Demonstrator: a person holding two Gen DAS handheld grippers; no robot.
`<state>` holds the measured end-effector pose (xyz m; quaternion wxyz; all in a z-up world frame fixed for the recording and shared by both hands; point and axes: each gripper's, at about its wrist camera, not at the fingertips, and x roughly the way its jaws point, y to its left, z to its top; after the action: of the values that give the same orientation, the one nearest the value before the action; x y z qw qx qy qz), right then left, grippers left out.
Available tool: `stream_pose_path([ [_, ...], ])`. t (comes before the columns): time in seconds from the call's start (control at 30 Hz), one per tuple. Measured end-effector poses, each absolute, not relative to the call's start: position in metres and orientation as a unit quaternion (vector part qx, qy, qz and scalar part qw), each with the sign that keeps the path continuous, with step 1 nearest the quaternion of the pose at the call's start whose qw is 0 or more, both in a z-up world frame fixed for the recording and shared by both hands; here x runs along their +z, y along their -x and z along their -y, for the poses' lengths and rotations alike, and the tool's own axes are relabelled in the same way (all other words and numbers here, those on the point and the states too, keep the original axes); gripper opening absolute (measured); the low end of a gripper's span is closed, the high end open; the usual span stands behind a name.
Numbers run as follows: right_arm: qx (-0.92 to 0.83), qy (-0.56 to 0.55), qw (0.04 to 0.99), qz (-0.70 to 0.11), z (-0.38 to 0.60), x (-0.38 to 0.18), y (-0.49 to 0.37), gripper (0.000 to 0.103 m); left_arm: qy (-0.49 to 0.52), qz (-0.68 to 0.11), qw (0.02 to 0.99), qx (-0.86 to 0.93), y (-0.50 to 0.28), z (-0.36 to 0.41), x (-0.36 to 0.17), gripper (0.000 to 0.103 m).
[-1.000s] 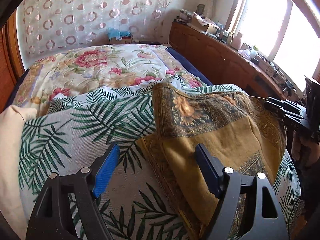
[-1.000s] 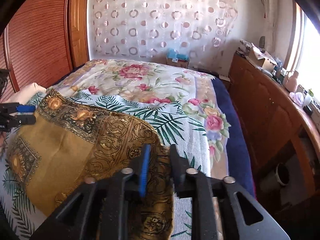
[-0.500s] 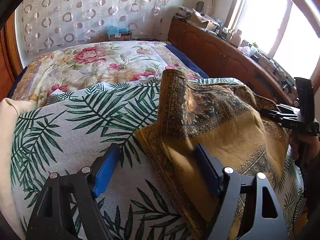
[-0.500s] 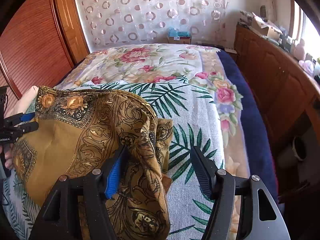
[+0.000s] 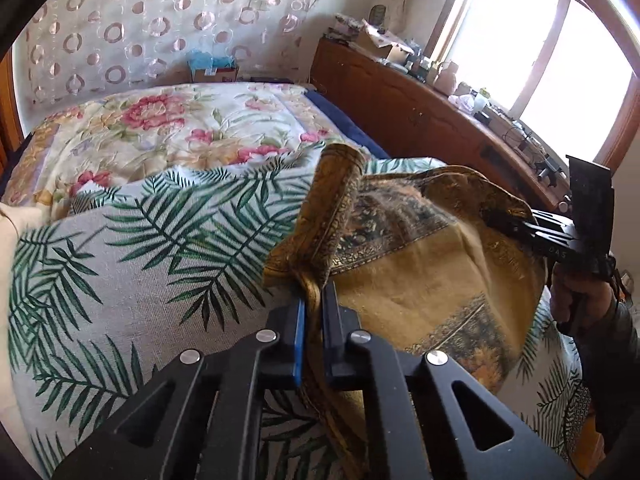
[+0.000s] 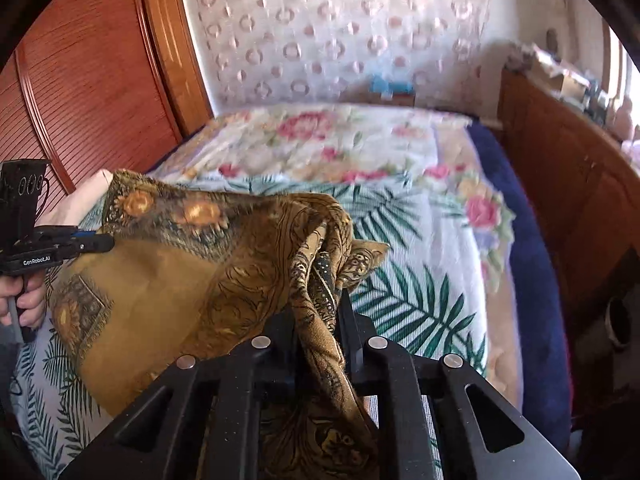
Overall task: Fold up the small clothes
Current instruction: 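Lift the folded gold shirt with both grippers and carry it toward the yellow plush toy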
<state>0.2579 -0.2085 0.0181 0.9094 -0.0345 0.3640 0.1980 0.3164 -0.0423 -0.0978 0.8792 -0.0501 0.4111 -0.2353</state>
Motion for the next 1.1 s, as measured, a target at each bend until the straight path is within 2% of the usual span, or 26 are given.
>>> stream_pose_path([
  [0.3,0.208,0.056,0.931,-0.295,0.200,0.062,-0.227,0.013,0.055,-0.340,0.907,-0.241,-0.274,0.036,-0.045,0.006],
  [0.6,0.238,0.091,0.934,-0.251,0.165,0.072,-0.213,0.013,0.056,-0.292,0.931,-0.211,-0.249,0.002,-0.013,0.006],
  [1.1,0.360,0.178,0.900,-0.171,0.027,0.088,-0.299,0.013,0.119,-0.214,0.967,-0.069,-0.181,-0.134,-0.011,0.006],
])
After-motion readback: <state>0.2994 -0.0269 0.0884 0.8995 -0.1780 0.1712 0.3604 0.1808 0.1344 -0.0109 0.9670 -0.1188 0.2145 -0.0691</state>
